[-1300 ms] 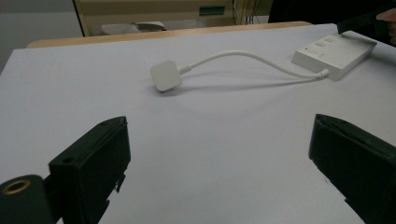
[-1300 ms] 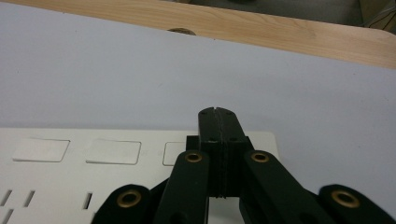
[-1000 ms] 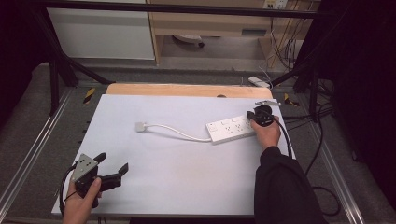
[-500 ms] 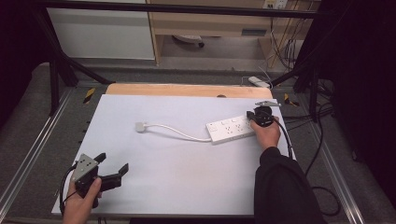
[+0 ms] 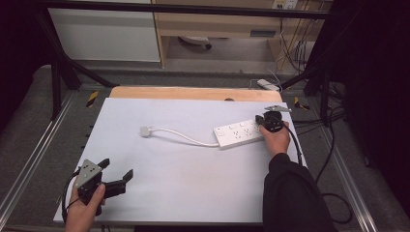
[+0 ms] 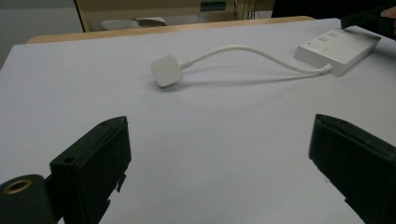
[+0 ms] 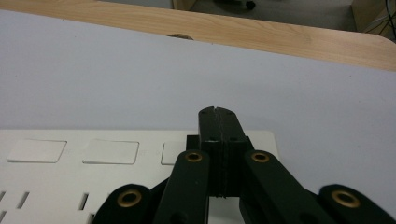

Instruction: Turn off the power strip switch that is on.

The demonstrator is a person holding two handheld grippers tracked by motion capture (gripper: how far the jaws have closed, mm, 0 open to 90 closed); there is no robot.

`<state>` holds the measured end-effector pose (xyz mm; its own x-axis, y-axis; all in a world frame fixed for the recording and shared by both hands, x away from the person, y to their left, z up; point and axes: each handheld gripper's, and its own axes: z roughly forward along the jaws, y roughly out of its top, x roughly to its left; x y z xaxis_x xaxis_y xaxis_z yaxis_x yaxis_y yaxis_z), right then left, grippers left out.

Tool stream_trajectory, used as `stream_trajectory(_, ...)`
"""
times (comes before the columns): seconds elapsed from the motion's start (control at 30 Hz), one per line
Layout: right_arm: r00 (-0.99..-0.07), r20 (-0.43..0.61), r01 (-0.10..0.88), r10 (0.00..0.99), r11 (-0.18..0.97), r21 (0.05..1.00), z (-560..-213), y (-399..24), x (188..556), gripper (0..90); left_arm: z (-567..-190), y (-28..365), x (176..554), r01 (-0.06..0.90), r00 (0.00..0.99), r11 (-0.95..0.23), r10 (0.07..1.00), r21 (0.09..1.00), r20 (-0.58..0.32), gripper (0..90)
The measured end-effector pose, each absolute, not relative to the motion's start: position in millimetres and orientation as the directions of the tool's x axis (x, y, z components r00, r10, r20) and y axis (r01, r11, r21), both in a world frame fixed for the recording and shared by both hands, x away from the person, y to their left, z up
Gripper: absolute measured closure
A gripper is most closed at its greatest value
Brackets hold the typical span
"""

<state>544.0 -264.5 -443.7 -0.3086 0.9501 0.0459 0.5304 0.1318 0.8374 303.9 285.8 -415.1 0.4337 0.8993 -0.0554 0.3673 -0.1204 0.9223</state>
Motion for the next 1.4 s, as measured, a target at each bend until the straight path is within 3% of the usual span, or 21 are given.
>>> stream_trajectory(1.4,-0.328,0.057,0.482,0.943,0.115,0.869,-422.3,-261.9,535.3,90.0,-414.4,288.3,303.1,0.365,0.431,-0.118,0.900,0.923,-0.055,5.6)
